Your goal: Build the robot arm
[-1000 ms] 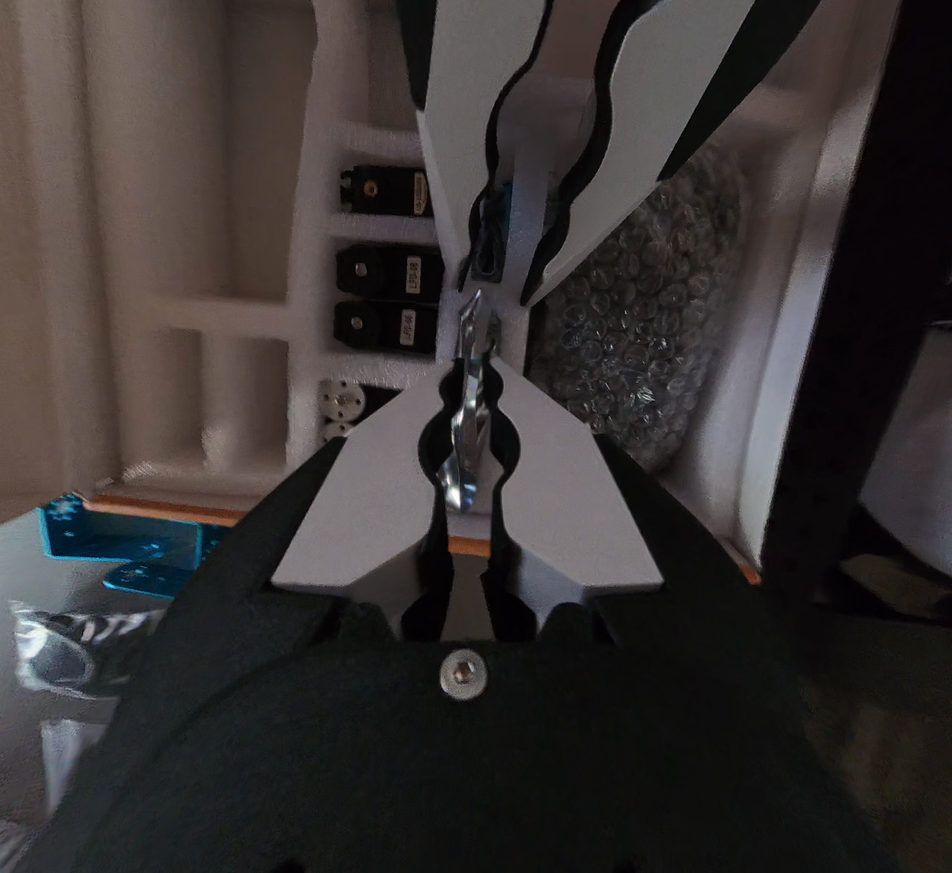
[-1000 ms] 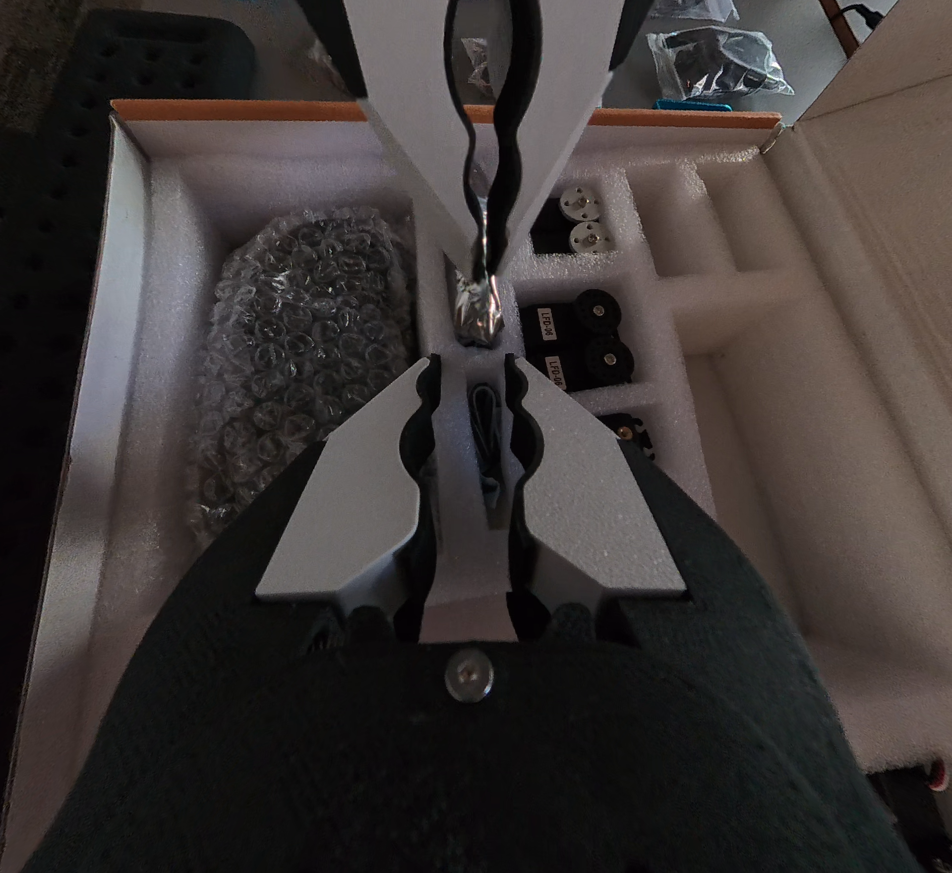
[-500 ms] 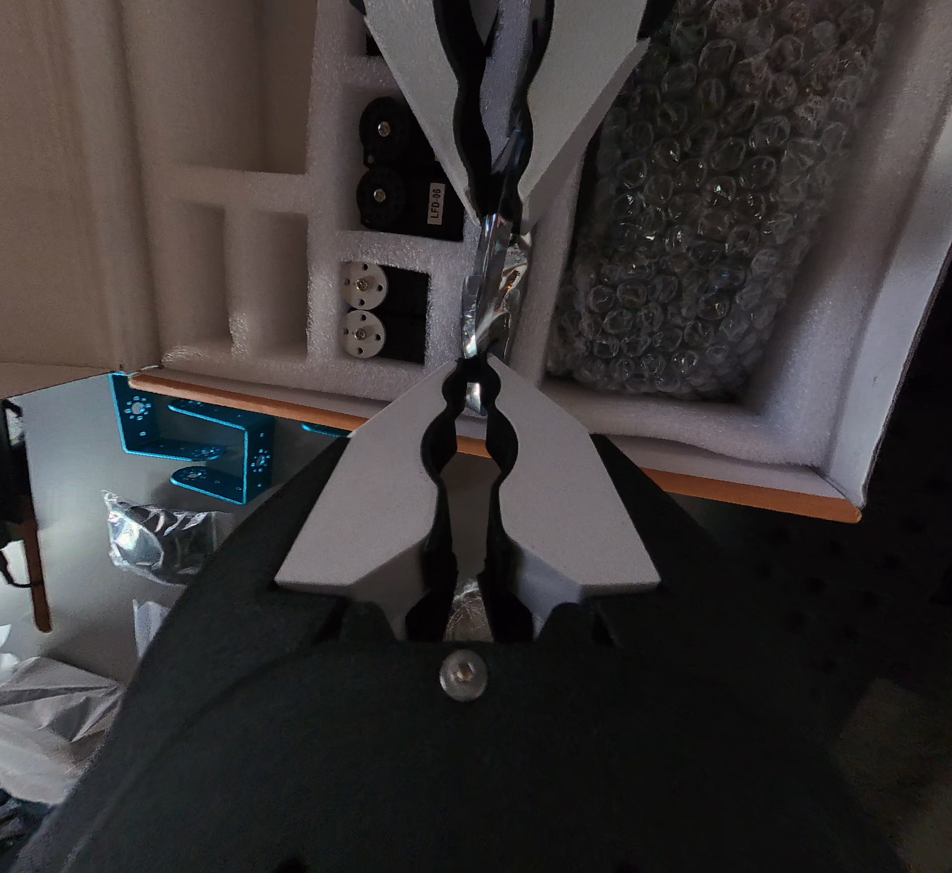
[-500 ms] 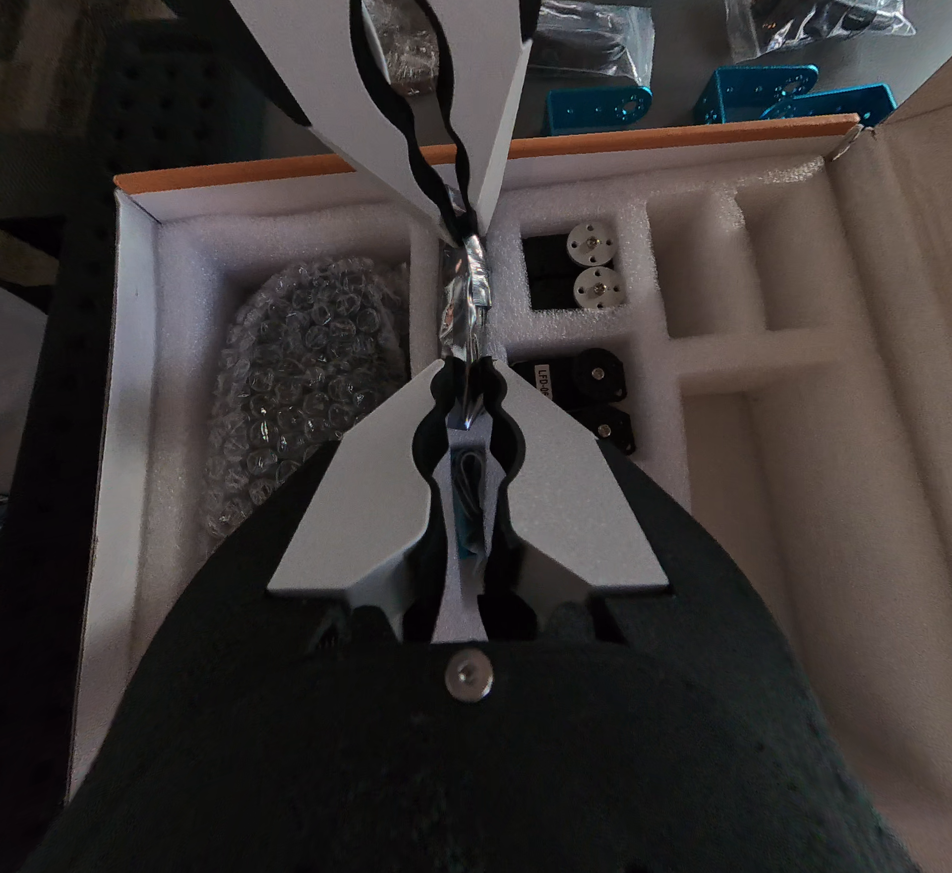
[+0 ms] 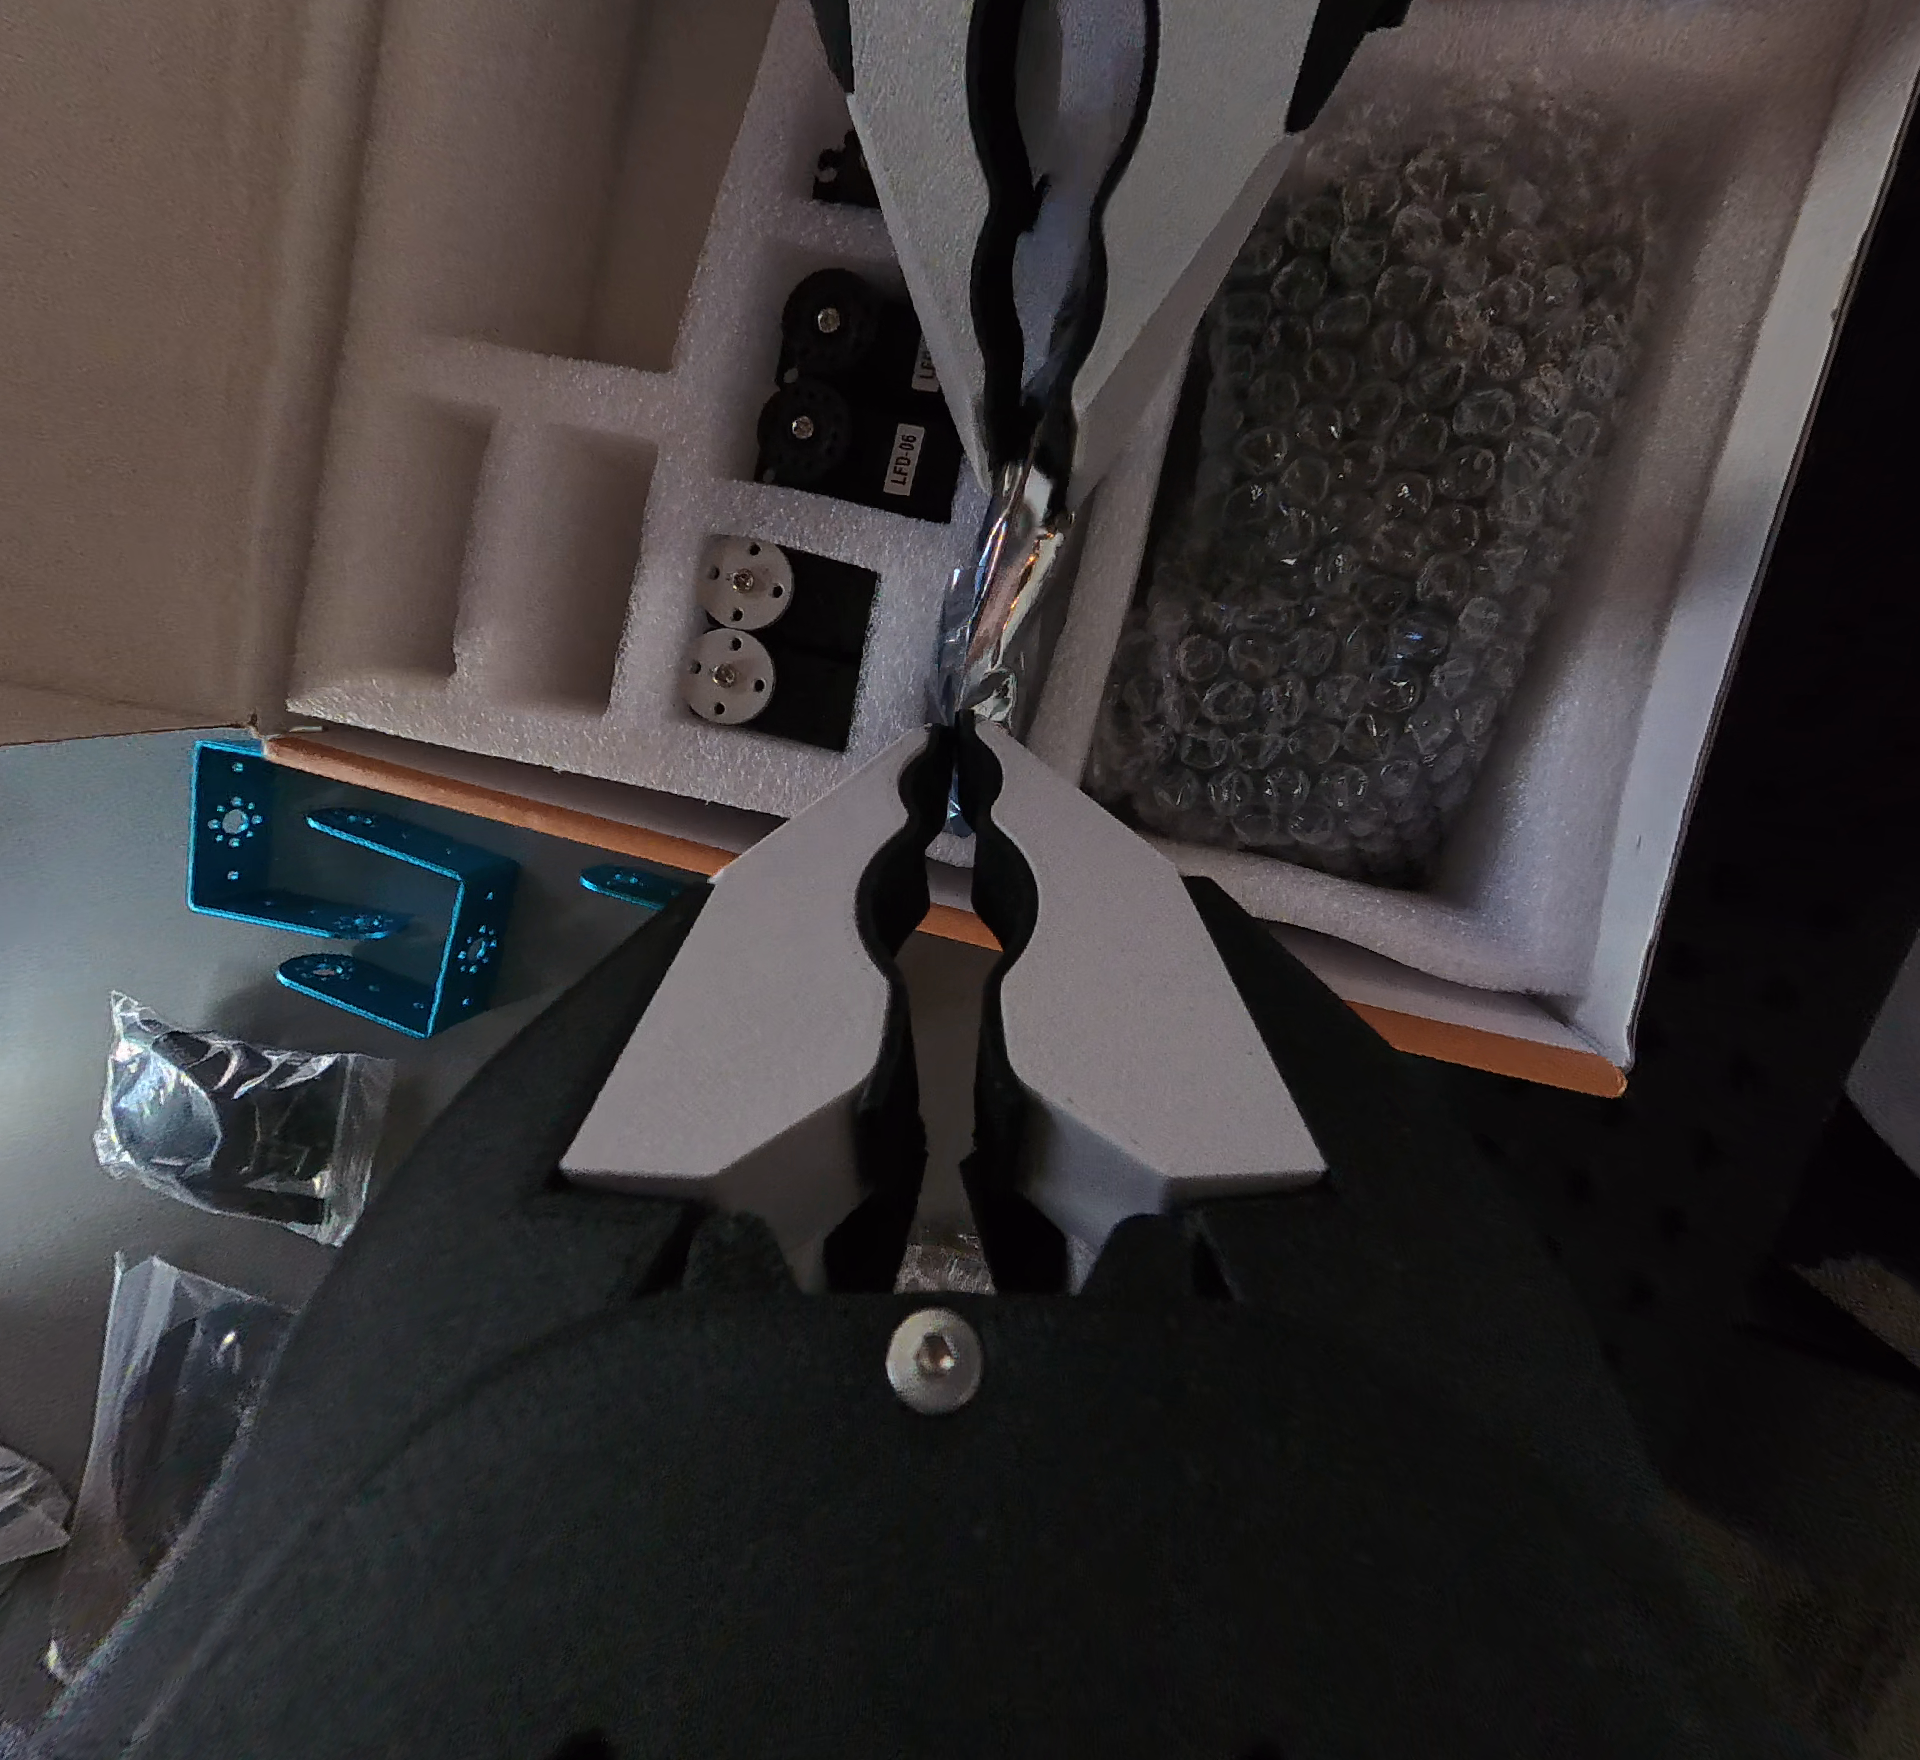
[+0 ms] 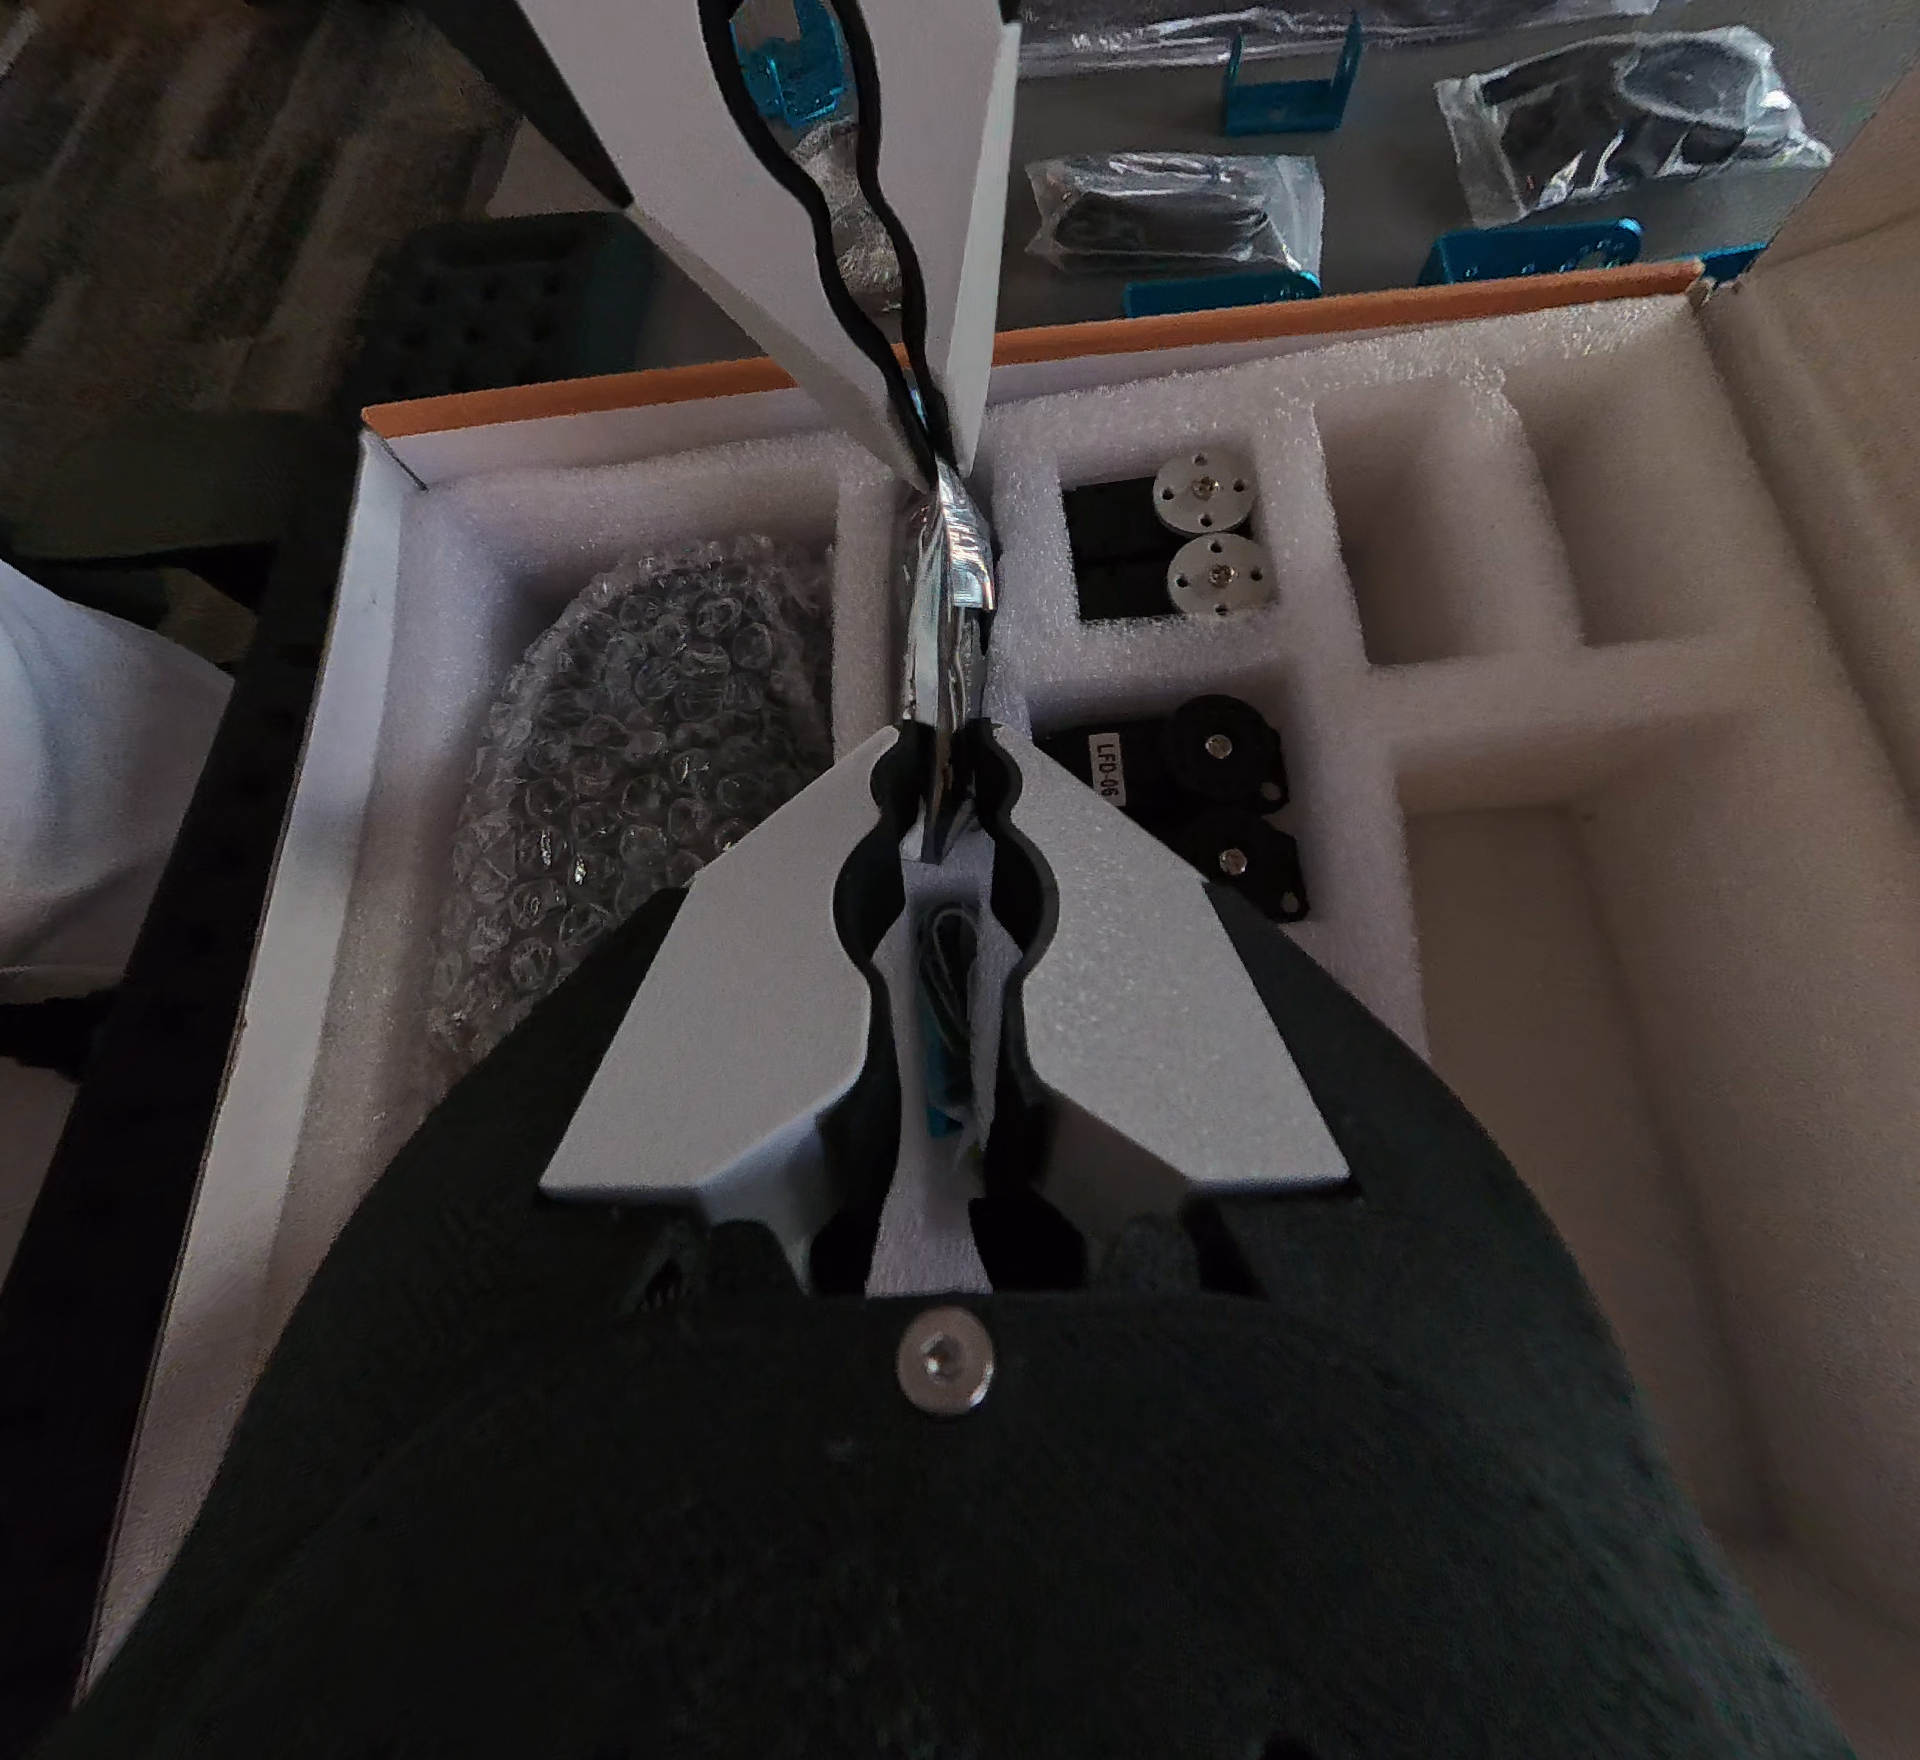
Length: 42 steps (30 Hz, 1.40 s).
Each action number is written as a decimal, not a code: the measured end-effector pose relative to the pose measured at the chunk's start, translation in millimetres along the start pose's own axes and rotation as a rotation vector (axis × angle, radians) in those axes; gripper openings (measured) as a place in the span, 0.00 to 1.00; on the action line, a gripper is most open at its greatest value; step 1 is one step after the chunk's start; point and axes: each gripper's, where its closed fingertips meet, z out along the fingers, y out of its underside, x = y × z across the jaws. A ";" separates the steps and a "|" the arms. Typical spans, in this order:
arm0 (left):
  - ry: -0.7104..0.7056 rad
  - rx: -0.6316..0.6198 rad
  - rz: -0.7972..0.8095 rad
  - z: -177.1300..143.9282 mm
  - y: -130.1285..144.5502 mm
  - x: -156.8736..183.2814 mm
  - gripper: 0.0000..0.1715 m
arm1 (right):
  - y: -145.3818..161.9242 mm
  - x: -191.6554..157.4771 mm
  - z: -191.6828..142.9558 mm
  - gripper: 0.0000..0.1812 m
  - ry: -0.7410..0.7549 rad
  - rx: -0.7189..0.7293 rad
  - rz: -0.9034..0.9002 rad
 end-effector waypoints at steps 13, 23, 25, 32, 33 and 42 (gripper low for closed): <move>-0.055 -0.001 0.027 4.0 5.9 1.0 0.02 | -33.2 -1.7 2.8 0.17 0.106 0.014 -0.133; 0.075 0.533 -0.369 -74.5 -7.1 8.3 0.15 | 11.0 -69.2 -1.1 0.35 -0.020 -0.205 -0.106; 0.058 0.579 -0.402 -77.9 2.6 17.3 0.14 | 25.2 -56.8 6.3 0.37 0.055 -0.350 -0.110; -0.046 0.571 -0.473 -70.2 40.9 50.1 0.12 | 48.9 -58.6 26.7 0.34 0.084 -0.544 -0.090; -0.062 0.566 -0.463 -67.8 42.7 54.2 0.13 | 48.5 -57.8 24.6 0.32 0.096 -0.552 -0.099; -0.033 0.509 -0.297 -28.7 25.7 80.2 0.17 | 10.4 -60.1 1.0 0.20 0.114 -0.447 -0.056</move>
